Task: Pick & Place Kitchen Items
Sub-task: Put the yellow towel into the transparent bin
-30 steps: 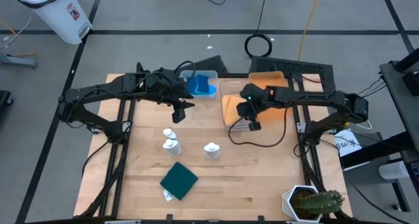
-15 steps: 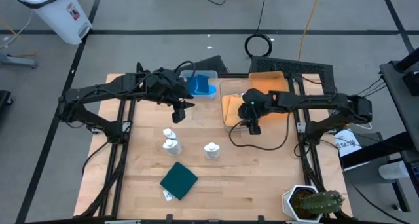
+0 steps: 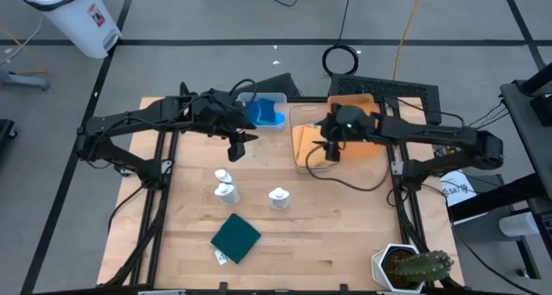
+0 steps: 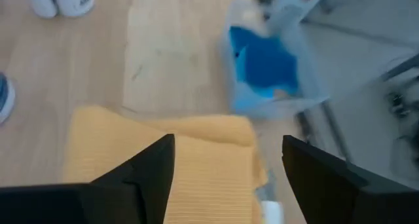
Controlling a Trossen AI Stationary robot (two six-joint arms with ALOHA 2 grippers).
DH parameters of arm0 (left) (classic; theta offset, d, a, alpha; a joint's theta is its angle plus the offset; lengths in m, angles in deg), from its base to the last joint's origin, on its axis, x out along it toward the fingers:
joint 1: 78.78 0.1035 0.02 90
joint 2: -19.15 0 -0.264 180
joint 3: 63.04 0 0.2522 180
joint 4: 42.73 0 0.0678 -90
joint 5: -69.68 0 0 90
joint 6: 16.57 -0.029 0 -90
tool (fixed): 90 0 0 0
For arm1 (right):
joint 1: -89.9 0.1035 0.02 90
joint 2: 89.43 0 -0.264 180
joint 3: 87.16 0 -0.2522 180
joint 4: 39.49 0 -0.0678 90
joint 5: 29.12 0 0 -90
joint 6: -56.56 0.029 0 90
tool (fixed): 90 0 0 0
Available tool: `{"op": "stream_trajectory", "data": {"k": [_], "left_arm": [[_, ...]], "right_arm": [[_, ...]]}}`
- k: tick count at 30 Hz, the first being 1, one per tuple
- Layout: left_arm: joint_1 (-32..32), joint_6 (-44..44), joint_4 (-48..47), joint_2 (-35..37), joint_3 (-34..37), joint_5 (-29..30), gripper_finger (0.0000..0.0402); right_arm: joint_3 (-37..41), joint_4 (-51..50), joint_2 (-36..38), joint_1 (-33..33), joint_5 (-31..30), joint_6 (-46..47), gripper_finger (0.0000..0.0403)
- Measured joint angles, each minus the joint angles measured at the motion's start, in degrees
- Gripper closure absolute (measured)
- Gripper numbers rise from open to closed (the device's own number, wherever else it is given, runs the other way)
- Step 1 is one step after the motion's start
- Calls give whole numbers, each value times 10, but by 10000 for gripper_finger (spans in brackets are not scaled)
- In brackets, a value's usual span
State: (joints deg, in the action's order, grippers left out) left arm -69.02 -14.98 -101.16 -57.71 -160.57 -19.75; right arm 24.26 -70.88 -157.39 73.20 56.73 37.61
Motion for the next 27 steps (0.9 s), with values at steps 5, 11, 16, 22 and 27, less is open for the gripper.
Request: {"op": "stream_trajectory", "data": {"k": [5, 11, 16, 22, 27], "left_arm": [[0, -2, 11, 0, 0, 0, 249], [0, -3, 12, 0, 0, 0, 249], [0, -4, 12, 0, 0, 0, 249], [0, -11, 15, 0, 0, 0, 249], [0, -14, 15, 0, 0, 0, 249]], "right_arm": [[0, -1, -74, -75, 86, -21, 158], [0, 39, -137, -150, 169, -25, 171], [0, 44, -164, -172, 224, -26, 181], [0, 42, -183, -174, 223, -27, 188], [0, 29, -182, -174, 224, -29, 206]]}}
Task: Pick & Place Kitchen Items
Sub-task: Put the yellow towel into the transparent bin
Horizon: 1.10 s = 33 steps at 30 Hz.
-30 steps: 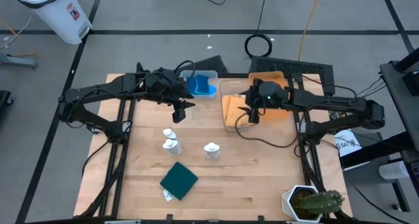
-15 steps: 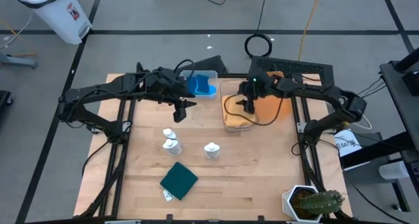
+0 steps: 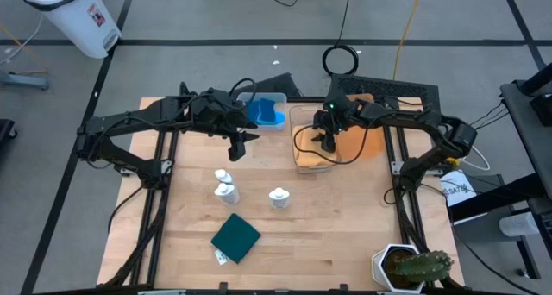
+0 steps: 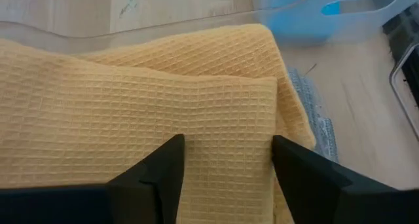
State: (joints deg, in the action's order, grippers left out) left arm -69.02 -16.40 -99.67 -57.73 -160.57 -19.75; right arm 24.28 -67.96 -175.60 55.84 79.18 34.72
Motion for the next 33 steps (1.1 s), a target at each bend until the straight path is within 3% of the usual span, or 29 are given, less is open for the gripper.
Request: {"op": "stream_trajectory", "data": {"k": [5, 13, 21, 33], "left_arm": [[0, -8, 0, 0, 0, 0, 249], [0, -14, 0, 0, 0, 0, 249], [0, -14, 1, 0, 0, 0, 249], [0, -13, 2, 0, 0, 0, 249]], "right_arm": [[0, -5, 1, -4, 0, -3, 261], [0, 0, 1, -5, -1, -50, 392], [0, 4, 27, 17, -64, -102, 401], [0, 85, 81, 53, -63, -145, 403]]}}
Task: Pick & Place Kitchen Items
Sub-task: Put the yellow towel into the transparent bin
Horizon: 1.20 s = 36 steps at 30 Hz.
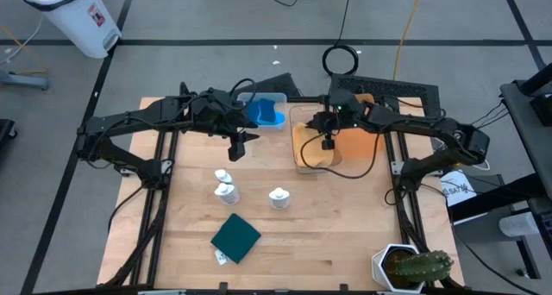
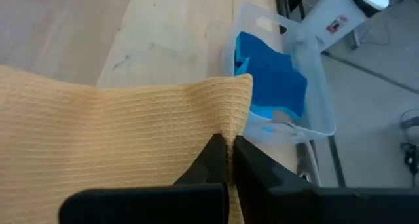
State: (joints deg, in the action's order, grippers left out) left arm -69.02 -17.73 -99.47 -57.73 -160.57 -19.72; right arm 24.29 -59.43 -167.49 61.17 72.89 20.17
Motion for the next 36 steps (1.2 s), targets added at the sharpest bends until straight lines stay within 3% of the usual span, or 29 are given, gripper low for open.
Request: {"op": "stream_trajectory", "data": {"k": [18, 21, 29, 36], "left_arm": [[0, 1, 0, 0, 0, 10, 249], [0, 1, 0, 0, 0, 10, 249], [0, 1, 1, 0, 0, 11, 249], [0, 9, 1, 0, 0, 11, 249]], "right_arm": [[0, 19, -90, -37, -2, 30, 396], [0, 26, -83, -29, -25, 29, 366], [-1, 40, -8, 33, -136, 73, 236], [1, -127, 51, 129, -134, 122, 183]]}}
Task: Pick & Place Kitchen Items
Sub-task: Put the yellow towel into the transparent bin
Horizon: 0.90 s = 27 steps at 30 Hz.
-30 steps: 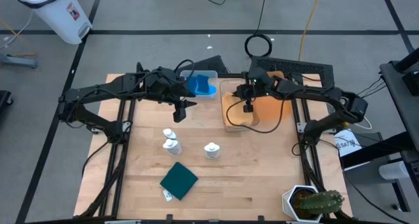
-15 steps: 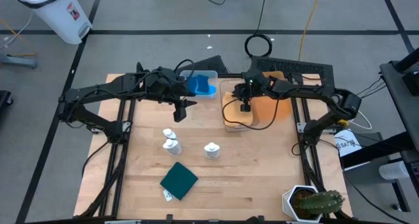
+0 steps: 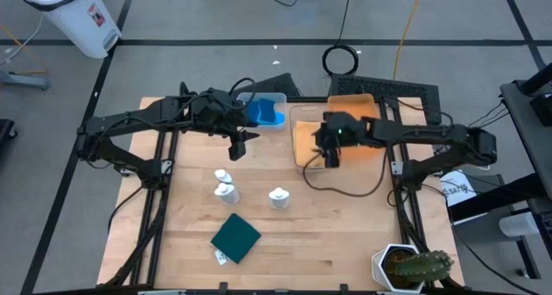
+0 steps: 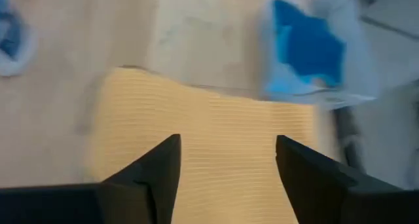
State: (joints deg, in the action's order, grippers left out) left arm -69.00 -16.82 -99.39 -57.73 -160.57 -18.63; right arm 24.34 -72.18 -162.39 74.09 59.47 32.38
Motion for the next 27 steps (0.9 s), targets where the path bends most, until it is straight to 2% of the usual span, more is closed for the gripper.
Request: {"op": "stream_trajectory", "data": {"k": [7, 15, 21, 27], "left_arm": [[0, 8, 0, 0, 0, 0, 249], [0, 23, 0, 0, 0, 0, 249], [0, 23, 0, 0, 0, 4, 249], [0, 23, 0, 0, 0, 4, 249]], "right_arm": [[4, -48, -19, 49, -6, 40, 192], [4, -58, 2, 76, -62, 40, 200], [3, -95, 17, 89, -43, 81, 202], [3, -99, -12, 88, -17, 86, 207]]}}
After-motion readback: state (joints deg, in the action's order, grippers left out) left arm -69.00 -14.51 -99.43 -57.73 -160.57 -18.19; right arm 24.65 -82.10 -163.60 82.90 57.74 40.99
